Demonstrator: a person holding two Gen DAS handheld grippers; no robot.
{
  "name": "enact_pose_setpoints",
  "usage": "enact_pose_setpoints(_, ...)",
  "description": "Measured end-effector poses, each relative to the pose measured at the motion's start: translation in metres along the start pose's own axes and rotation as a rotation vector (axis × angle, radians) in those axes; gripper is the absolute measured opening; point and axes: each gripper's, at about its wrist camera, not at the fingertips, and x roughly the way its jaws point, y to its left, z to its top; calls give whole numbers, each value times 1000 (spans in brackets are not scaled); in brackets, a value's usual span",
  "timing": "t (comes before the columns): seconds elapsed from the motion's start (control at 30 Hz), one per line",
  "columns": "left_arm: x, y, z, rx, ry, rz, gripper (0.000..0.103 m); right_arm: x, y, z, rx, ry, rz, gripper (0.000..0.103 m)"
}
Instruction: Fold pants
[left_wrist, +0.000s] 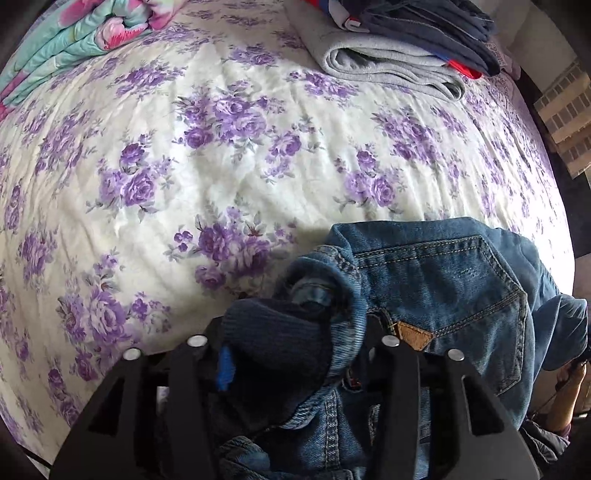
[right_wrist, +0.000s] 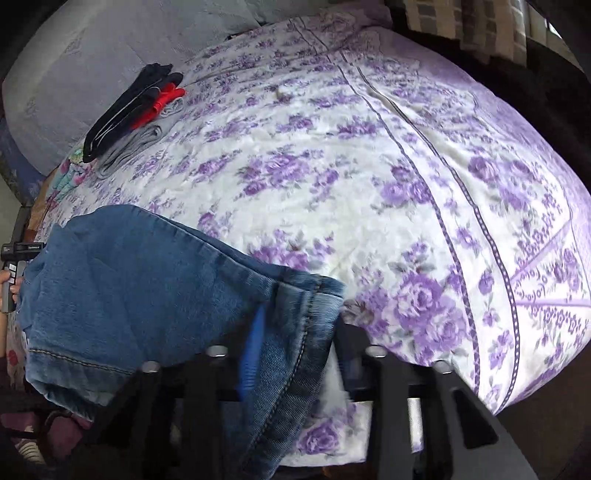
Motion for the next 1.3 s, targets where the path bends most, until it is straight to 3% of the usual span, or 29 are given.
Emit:
enact_pose_setpoints(0.07, -11, -10, -7, 61, -56, 66, 36, -10, 5, 3, 5, -56, -8, 16)
enact_pose_setpoints(0.17, -29, -14, -9, 48, -138, 105, 34, -23, 12, 9, 6, -129, -25, 16)
enact_pose_setpoints(0.43, -89, 14, -5, -128, -322, 7, 34, -57, 26, 57, -46, -303, -30, 15)
enact_pose_setpoints(0.6, -130, 34, 2, -253, -449, -39, 34, -68, 49, 116, -105, -388, -24, 15)
enact_pose_setpoints(0.7, -144, 49, 14, -301, -484, -2, 34, -51, 69, 161, -140, -397, -24, 15)
enact_pose_setpoints(0.8, -134, 74, 42, -371, -453, 20, 34, -6, 87, 211, -159, -344, -20, 15)
enact_pose_setpoints(0.9, -99, 97, 76, -432, -389, 70, 34, 63, 101, 251, -161, -285, -66, 15)
enact_pose_setpoints(1.0, -58, 110, 109, -462, -322, 107, 34, 128, 110, 273, -153, -255, -139, 15)
enact_pose_setpoints(1.07, -30, 113, 123, -447, -242, 161, 41, 158, 111, 277, -157, -256, -191, 20)
enact_pose_setpoints(1.1, -16, 118, 126, -457, -183, 180, 44, 171, 112, 276, -160, -238, -240, 29)
enact_pose_setpoints(1.13, -10, 125, 125, -482, -154, 174, 53, 179, 110, 274, -167, -224, -287, 46)
enact_pose_setpoints(1.17, -13, 130, 123, -501, -163, 140, 57, 180, 110, 271, -177, -222, -313, 51)
enact_pose_setpoints(1.23, -26, 140, 117, -523, -156, 82, 69, 161, 107, 262, -182, -290, -299, 68)
enact_pose_setpoints(1.3, -46, 152, 106, -553, -169, 4, 73, 130, 100, 255, -159, -356, -244, 77)
